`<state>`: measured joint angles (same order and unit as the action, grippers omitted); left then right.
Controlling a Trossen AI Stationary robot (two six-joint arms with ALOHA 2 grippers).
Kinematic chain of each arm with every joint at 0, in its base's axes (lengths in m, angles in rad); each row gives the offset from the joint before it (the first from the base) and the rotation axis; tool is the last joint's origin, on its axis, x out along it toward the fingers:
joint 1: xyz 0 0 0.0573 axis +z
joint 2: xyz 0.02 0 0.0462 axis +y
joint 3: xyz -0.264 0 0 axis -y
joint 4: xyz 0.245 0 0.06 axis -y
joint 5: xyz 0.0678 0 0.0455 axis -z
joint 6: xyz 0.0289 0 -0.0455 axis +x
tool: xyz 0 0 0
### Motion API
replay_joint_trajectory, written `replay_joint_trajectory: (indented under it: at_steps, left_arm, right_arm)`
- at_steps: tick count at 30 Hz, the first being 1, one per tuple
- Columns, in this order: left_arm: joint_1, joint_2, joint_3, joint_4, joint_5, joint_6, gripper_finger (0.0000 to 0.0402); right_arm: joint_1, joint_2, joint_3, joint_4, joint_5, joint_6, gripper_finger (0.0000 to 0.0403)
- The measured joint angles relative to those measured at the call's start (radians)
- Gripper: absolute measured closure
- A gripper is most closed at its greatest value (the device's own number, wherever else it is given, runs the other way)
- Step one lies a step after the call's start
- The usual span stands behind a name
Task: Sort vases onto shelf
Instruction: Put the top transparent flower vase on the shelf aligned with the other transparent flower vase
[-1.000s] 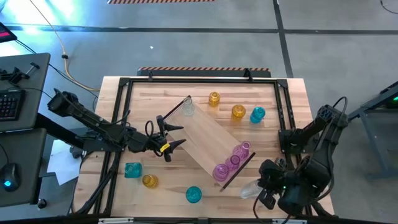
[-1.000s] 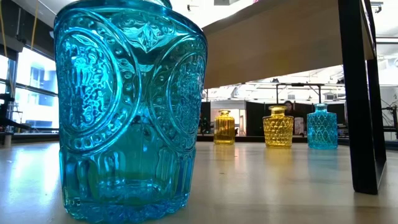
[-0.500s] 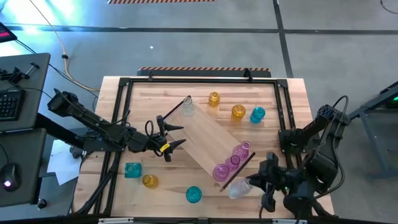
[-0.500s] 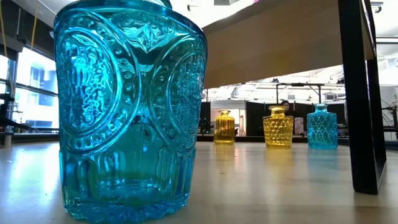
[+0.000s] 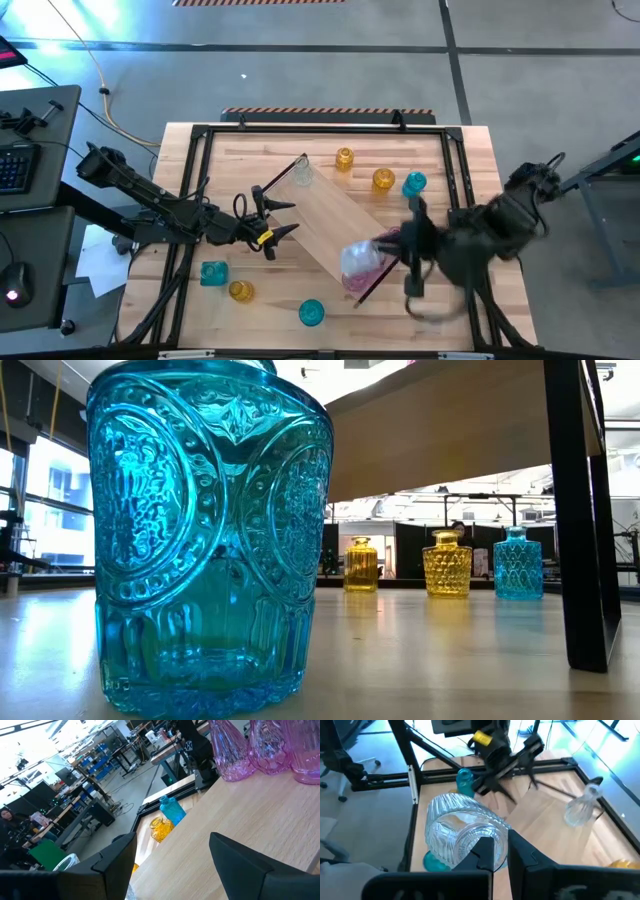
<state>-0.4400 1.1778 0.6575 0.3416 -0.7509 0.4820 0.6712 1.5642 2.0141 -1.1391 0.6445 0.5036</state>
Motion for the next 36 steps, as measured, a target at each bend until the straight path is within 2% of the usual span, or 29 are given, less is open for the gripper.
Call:
replay_joint_trajectory:
  at_steps: [4, 8, 15, 20, 30, 36]
  left_arm:
    - [0.0, 0.0, 0.0, 0.015, 0.0, -0.008, 0.0161]
    - [0.0, -0.001, 0.0, 0.03, 0.0, -0.017, 0.0161]
    - [0.002, -0.001, 0.0, 0.039, 0.0, -0.024, 0.0161]
    - [0.016, -0.001, 0.0, 0.128, 0.041, -0.048, 0.0161]
    - [0.061, 0.0, 0.0, 0.163, 0.083, -0.152, 0.0161]
    - [0.1, 0.003, 0.0, 0.167, 0.242, -0.205, 0.0161]
  right_arm:
    - [-0.132, 0.0, 0.057, -0.022, -0.117, -0.108, 0.0402]
    - [-0.271, -0.001, 0.087, -0.093, -0.227, -0.149, 0.0402]
    - [-0.492, 0.001, 0.075, -0.219, -0.405, -0.214, 0.0402]
    - [-0.612, 0.031, 0.072, -0.211, -0.523, -0.304, 0.0402]
    - [-0.751, 0.183, 0.072, -0.237, -0.729, -0.435, 0.0402]
    - [-0.784, 0.269, 0.071, -0.233, -0.787, -0.512, 0.0402]
